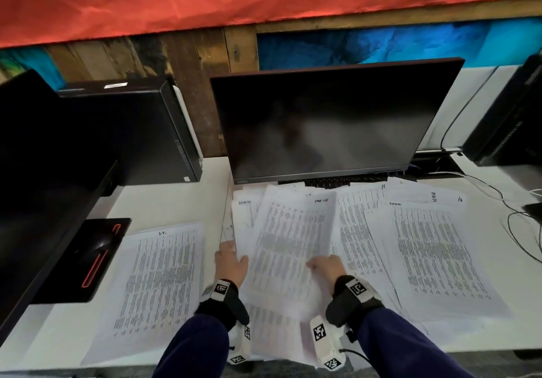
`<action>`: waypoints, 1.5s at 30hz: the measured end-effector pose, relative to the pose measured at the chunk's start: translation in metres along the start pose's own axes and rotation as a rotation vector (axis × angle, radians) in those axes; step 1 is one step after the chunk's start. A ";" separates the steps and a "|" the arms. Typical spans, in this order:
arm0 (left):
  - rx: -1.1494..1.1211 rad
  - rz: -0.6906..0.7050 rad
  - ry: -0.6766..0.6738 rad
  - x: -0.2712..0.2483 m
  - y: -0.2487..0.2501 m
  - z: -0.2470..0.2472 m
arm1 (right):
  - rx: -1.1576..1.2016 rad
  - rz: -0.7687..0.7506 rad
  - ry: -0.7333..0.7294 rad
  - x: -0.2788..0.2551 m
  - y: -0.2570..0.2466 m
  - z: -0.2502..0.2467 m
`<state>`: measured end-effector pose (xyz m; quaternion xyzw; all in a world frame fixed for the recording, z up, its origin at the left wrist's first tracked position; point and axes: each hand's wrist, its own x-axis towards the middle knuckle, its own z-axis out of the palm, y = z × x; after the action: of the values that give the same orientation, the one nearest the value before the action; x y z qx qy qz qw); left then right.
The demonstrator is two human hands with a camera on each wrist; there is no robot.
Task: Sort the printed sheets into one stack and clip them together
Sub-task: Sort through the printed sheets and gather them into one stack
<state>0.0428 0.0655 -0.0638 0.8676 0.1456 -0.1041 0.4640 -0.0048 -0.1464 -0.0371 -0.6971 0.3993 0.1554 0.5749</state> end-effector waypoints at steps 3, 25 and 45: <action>-0.066 -0.090 -0.076 -0.003 0.006 0.005 | -0.505 0.007 0.290 -0.007 0.003 -0.014; -0.395 -0.104 -0.216 -0.015 0.053 0.009 | 0.212 -0.708 0.018 -0.063 -0.032 -0.082; -0.610 0.356 0.131 -0.072 0.133 -0.005 | 0.471 -0.701 -0.042 -0.073 -0.075 -0.069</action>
<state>0.0222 -0.0112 0.0643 0.7057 0.0457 0.0824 0.7022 -0.0126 -0.1816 0.0828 -0.6371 0.1508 -0.1311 0.7445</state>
